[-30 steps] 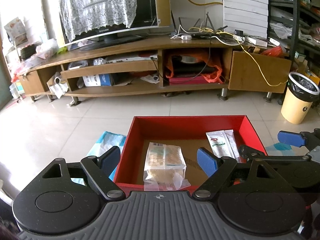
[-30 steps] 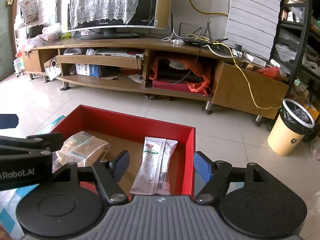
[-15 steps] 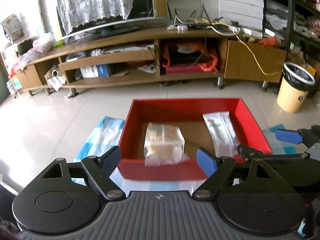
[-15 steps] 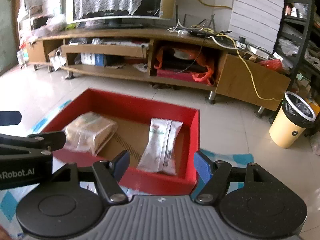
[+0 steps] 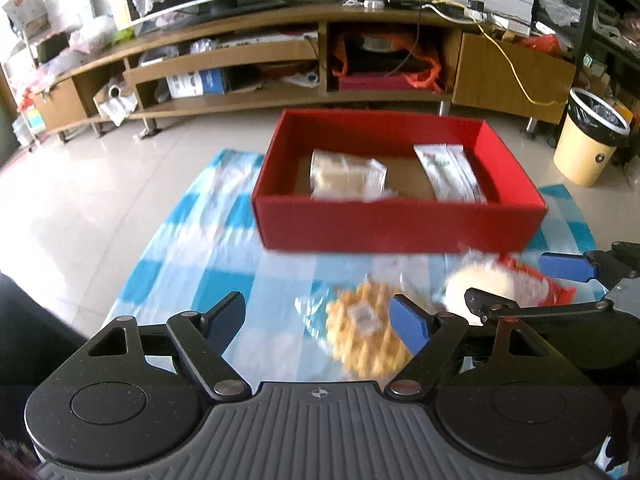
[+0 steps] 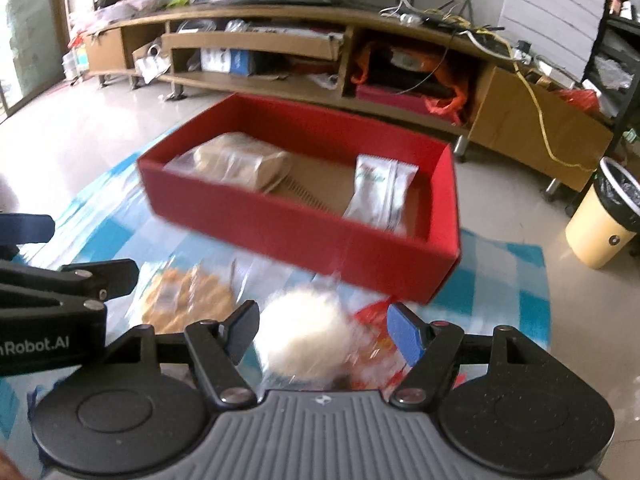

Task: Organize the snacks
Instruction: 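Withdraw both tools back over the remaining snacks on the tablecloth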

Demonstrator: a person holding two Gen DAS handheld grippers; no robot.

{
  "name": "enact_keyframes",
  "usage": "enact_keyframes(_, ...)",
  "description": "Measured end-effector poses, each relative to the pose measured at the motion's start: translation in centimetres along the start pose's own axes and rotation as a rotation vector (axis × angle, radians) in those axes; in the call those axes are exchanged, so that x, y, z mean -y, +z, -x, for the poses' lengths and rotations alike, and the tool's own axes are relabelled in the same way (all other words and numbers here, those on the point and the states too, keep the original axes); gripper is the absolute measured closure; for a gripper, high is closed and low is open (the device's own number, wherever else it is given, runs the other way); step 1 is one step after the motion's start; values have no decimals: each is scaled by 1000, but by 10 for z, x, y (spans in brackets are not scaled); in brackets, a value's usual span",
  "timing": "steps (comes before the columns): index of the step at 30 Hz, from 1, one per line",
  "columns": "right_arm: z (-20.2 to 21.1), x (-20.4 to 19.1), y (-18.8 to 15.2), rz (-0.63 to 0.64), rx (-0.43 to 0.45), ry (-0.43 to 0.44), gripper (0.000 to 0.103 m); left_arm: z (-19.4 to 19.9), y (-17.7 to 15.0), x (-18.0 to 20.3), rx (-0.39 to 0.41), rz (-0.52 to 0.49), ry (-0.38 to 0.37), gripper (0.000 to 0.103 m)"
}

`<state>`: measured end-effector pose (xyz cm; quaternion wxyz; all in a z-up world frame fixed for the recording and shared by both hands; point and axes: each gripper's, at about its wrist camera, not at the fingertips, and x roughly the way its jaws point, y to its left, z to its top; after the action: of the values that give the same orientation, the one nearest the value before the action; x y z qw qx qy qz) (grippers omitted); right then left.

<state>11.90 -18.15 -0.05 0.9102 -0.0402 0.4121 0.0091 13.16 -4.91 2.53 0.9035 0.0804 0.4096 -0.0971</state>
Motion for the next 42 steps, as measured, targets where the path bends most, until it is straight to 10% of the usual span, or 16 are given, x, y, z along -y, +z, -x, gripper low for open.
enact_keyframes(14, 27, -38, -51, 1, -103, 174, 33, 30, -62, -55, -84, 135, -37, 12)
enact_keyframes(24, 14, -24, -75, -188, -240, 218, 32, 10, -46, -51, -89, 178, -91, 12)
enact_keyframes(34, -15, -2, -72, -604, -301, 437, 32, 11, -56, -63, -103, 211, -78, 12)
enact_keyframes(42, -27, -18, -54, -692, -284, 393, 11, 24, -59, -69, -79, 214, -98, 11)
